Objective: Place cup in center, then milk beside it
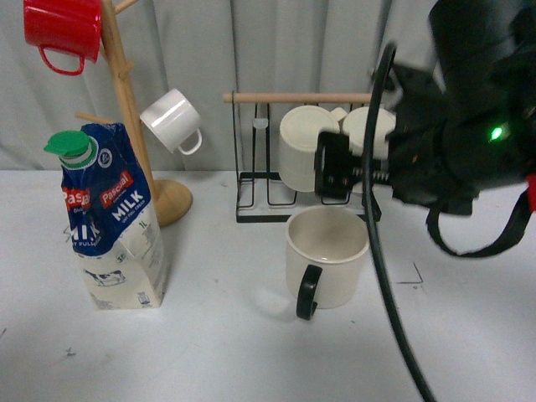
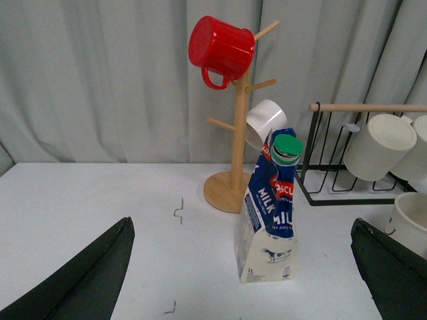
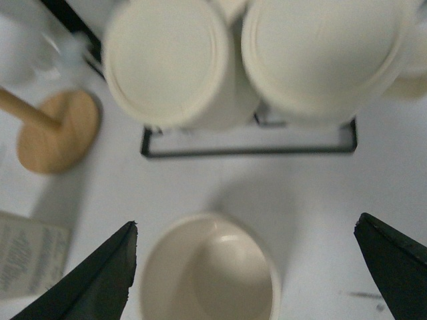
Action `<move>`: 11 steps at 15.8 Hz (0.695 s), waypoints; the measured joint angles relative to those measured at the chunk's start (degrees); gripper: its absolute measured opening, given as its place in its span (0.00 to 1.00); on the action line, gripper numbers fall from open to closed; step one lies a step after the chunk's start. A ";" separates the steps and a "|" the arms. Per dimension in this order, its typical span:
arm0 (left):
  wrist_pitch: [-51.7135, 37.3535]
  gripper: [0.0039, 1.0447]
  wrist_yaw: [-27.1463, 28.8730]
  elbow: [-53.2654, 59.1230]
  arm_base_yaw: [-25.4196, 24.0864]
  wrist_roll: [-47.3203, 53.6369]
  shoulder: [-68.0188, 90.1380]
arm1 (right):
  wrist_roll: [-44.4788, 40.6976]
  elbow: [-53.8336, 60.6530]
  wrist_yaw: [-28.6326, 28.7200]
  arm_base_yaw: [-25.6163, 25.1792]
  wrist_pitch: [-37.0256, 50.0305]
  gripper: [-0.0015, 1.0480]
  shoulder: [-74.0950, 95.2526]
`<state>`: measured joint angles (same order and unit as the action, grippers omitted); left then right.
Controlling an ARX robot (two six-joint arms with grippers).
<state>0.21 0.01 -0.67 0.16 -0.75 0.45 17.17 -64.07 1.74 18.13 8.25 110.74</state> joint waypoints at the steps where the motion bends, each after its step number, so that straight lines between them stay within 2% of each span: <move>1: 0.02 0.94 -0.02 0.00 0.00 0.00 0.00 | 0.02 1.29 0.02 -1.05 2.82 0.93 -4.87; 4: 0.02 0.94 -0.02 0.00 0.00 0.00 0.00 | 1.53 8.02 1.27 -5.88 8.63 0.94 -20.35; 5: 0.02 0.94 0.00 0.00 0.00 0.00 0.00 | 1.70 10.32 2.05 -6.60 9.44 0.94 -24.37; 6: 0.02 0.94 0.00 0.00 0.00 0.00 0.00 | 0.66 13.29 0.85 -6.45 14.05 0.91 -28.02; 7: 0.02 0.94 0.00 0.00 0.00 0.00 0.00 | -4.48 19.02 -6.97 -6.51 23.17 0.79 -32.57; 8: 0.02 0.94 0.02 0.00 0.00 0.00 0.00 | -10.40 25.27 -10.73 -7.45 25.66 0.67 -38.66; 11: 0.00 0.94 -0.02 0.00 0.00 0.00 0.00 | -15.74 39.54 -10.21 -9.31 21.07 0.32 -55.06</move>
<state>0.21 -0.01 -0.67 0.16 -0.75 0.45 1.43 -24.53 -8.47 8.82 29.32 55.68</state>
